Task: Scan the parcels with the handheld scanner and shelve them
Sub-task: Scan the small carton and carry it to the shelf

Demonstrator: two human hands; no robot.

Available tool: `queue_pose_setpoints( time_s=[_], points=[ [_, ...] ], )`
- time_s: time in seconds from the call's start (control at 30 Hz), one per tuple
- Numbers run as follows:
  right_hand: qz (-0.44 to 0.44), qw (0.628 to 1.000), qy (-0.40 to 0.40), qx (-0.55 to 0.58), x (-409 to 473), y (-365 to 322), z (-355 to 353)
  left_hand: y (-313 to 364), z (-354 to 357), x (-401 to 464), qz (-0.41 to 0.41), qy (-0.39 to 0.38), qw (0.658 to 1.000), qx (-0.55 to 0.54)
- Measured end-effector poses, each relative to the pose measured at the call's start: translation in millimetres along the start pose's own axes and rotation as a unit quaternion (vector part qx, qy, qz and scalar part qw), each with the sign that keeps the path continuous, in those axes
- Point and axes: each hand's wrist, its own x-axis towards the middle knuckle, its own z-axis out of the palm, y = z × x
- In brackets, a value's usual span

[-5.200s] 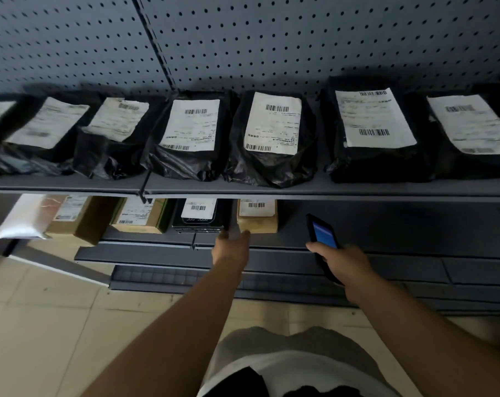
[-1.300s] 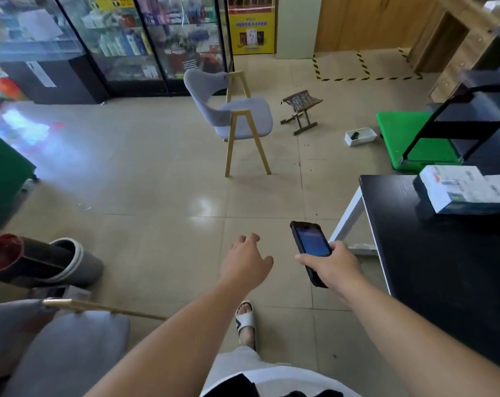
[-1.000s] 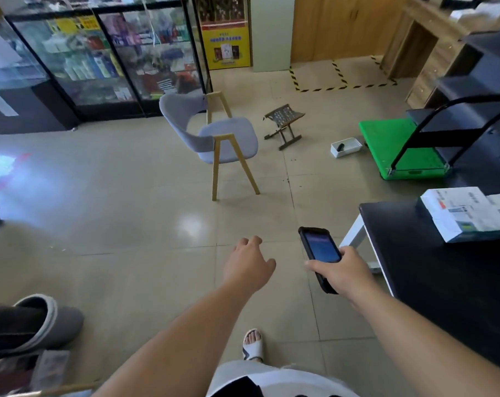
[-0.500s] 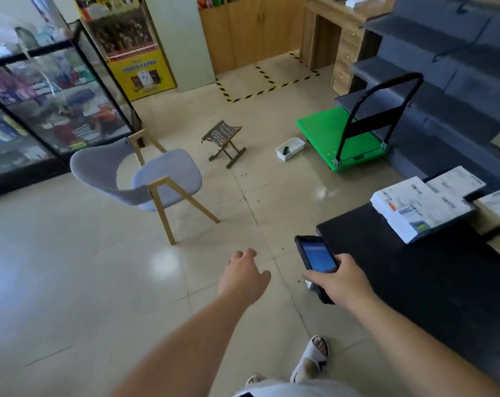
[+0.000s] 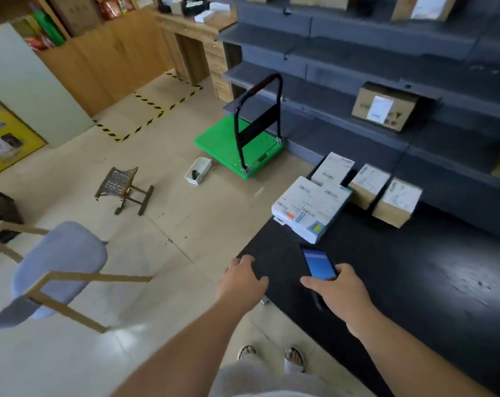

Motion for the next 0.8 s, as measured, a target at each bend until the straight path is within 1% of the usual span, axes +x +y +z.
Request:
queue_pose_setpoints(
  time_s=[0.2, 0.43, 0.57, 0.67, 0.8],
  points=[
    [0.081, 0.992, 0.055, 0.073, 24.7, 9.6, -29.6, 56.6, 7.6, 56.4, 0.046, -0.042, 0.997, 0.035],
    [0.148, 0.979, 0.107, 0.092, 47.7, -1.7, -39.9, 102.3, 15.4, 124.4, 0.086, -0.084, 0.993, 0.019],
    [0.167, 0.972, 0.127, 0.107, 62.0, -13.1, -39.9, 124.7, 19.0, 160.4, 0.103, -0.087, 0.991, 0.008],
    [0.178, 0.966, 0.135, 0.127, 70.2, -16.9, -42.9, 143.3, 24.2, 185.1, 0.110, -0.077, 0.990, 0.038],
    [0.196, 0.959, 0.144, 0.145, 77.9, -17.1, -53.4, 162.8, 35.5, 210.0, 0.091, -0.084, 0.990, 0.071]
  ],
)
